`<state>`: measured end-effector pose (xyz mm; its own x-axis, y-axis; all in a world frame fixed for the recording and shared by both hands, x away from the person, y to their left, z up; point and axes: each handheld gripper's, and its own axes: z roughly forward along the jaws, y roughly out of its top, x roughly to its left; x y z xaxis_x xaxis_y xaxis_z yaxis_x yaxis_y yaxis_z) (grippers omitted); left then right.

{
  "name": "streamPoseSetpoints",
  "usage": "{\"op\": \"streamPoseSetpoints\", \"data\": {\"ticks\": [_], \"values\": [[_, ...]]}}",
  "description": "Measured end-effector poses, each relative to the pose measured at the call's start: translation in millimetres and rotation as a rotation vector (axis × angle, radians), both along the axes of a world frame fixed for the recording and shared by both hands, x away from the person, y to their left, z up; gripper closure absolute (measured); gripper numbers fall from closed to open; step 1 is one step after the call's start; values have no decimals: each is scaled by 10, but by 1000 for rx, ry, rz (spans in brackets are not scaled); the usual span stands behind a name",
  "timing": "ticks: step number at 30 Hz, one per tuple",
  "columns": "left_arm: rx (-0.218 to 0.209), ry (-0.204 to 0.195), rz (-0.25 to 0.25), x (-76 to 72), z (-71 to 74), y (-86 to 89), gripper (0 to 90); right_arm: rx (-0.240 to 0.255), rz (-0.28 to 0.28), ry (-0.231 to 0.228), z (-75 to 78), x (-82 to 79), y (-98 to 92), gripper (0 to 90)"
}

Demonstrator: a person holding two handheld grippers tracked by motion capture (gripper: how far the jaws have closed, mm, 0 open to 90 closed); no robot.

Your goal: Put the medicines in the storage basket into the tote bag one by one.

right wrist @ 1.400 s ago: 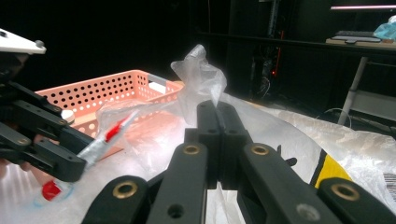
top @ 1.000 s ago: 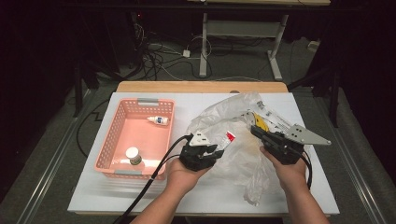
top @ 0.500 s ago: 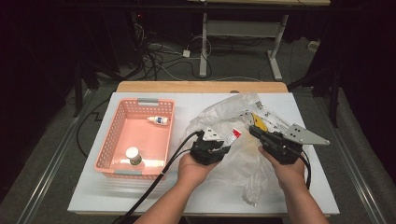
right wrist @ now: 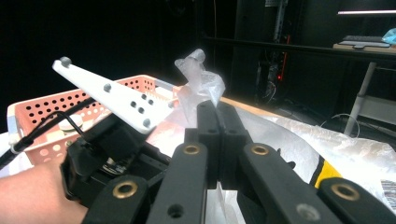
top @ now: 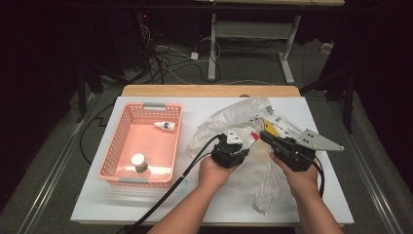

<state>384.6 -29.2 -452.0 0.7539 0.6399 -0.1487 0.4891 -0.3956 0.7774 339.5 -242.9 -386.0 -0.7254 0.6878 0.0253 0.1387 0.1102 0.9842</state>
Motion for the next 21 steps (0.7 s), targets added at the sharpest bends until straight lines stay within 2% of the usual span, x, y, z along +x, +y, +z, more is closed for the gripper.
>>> {"op": "streamPoseSetpoints", "data": {"ticks": [4,11,16,17,18,19,20,21], "values": [[-1,3,13,28,-32,-53,679,0,-1,-5,6,3,-17,900],[29,8,11,67,-113,-75,677,10,-4,-3,15,-2,-28,900],[21,14,25,94,-150,-94,677,8,-6,-1,8,5,-29,900],[18,12,8,111,-162,-94,677,6,-5,-1,7,6,-30,900],[7,25,1,115,-173,-101,676,4,-5,-3,7,7,-33,900],[-12,47,26,101,-183,-117,676,4,-5,-3,7,7,-33,900],[10,18,7,132,-188,-101,676,4,-5,-3,7,7,-34,900],[11,18,6,136,-194,-103,676,6,-6,0,7,5,-34,900]]}}
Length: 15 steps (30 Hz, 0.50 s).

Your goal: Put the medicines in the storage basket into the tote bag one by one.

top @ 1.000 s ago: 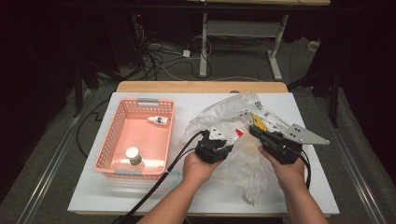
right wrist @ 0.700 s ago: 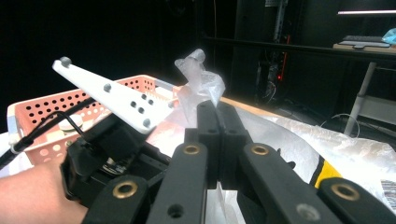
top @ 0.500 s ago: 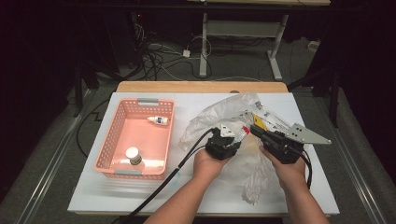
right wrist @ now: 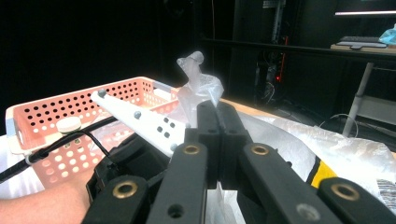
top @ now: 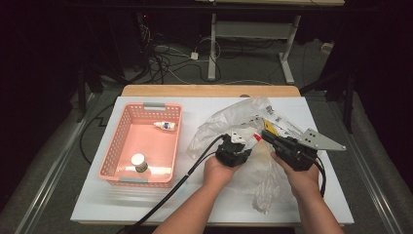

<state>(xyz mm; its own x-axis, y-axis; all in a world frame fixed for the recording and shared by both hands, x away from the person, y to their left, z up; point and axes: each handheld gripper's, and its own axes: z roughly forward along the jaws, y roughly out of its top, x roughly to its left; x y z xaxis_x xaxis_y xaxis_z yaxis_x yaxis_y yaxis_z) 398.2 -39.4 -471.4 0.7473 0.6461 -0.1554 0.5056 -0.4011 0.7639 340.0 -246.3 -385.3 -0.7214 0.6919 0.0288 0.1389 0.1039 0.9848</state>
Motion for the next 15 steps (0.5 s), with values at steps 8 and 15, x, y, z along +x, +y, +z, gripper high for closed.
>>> {"op": "streamPoseSetpoints", "data": {"ticks": [8,15], "values": [[-2,11,1,29,-68,-26,674,-2,2,-2,-6,10,-2,900],[4,2,-21,26,-67,-19,639,1,0,5,-12,14,-5,900]]}}
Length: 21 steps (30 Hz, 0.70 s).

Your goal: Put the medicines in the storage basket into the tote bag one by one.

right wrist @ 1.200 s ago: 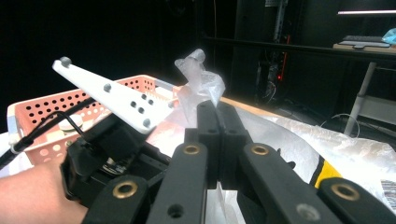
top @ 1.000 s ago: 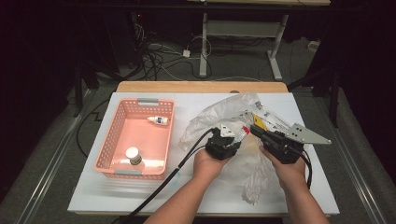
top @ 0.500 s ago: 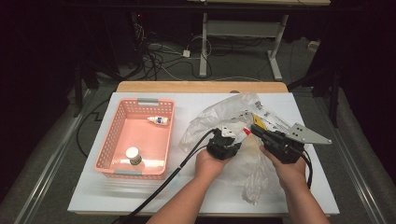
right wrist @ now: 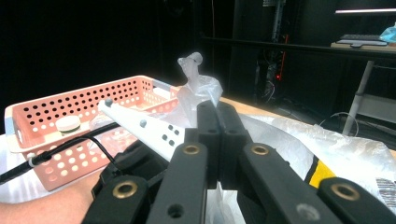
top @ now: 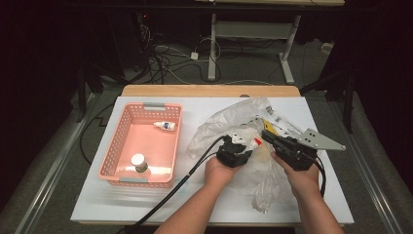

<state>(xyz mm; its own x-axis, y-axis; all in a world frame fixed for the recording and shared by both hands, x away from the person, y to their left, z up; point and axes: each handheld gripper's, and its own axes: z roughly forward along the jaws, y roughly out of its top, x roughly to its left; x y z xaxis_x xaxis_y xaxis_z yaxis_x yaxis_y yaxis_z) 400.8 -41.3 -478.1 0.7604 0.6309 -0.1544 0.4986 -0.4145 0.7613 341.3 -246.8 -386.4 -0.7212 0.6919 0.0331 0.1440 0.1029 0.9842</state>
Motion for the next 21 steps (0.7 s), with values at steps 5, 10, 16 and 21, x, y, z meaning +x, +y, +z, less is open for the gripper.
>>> {"op": "streamPoseSetpoints", "data": {"ticks": [5,10,16,21], "values": [[-15,-4,-1,-62,83,23,576,-1,-1,2,-7,5,-10,900],[-37,-6,-17,-157,139,95,506,-3,-1,5,-13,7,-14,900],[-61,18,-55,-252,134,220,405,-8,-5,4,-19,5,-12,900],[-77,34,-72,-337,108,325,342,-15,-4,5,-27,3,-8,900]]}}
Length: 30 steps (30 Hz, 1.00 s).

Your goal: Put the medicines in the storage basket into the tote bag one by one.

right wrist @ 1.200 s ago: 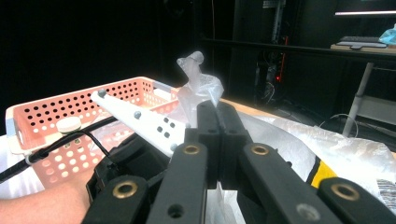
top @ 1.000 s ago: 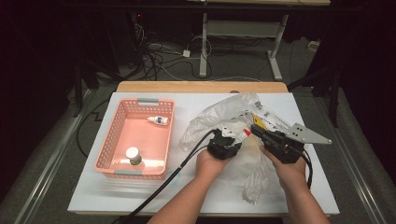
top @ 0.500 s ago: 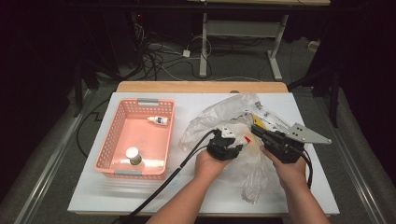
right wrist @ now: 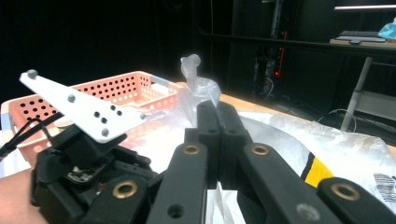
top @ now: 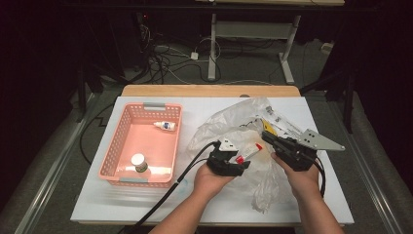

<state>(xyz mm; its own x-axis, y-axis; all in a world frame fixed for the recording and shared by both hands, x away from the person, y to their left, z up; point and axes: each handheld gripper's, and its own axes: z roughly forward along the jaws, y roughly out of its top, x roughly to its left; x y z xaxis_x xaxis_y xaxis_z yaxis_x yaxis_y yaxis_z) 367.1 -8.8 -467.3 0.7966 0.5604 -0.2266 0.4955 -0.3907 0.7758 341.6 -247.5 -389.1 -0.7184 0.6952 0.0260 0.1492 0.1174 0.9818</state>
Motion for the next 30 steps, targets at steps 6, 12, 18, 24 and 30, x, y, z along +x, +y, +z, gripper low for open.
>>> {"op": "streamPoseSetpoints", "data": {"ticks": [6,12,18,24,30], "values": [[-16,1,-12,-127,-4,100,247,-1,-3,6,-9,-7,2,900],[-30,-15,-5,-256,38,166,141,-5,-1,7,-5,-24,17,900],[-43,-6,-1,-338,72,225,0,-16,-1,13,-6,-39,49,900],[-40,-26,9,-440,153,351,0,-27,-7,16,-13,-50,43,900],[-48,-36,20,-572,280,529,0,-22,-13,22,-46,-91,8,900]]}}
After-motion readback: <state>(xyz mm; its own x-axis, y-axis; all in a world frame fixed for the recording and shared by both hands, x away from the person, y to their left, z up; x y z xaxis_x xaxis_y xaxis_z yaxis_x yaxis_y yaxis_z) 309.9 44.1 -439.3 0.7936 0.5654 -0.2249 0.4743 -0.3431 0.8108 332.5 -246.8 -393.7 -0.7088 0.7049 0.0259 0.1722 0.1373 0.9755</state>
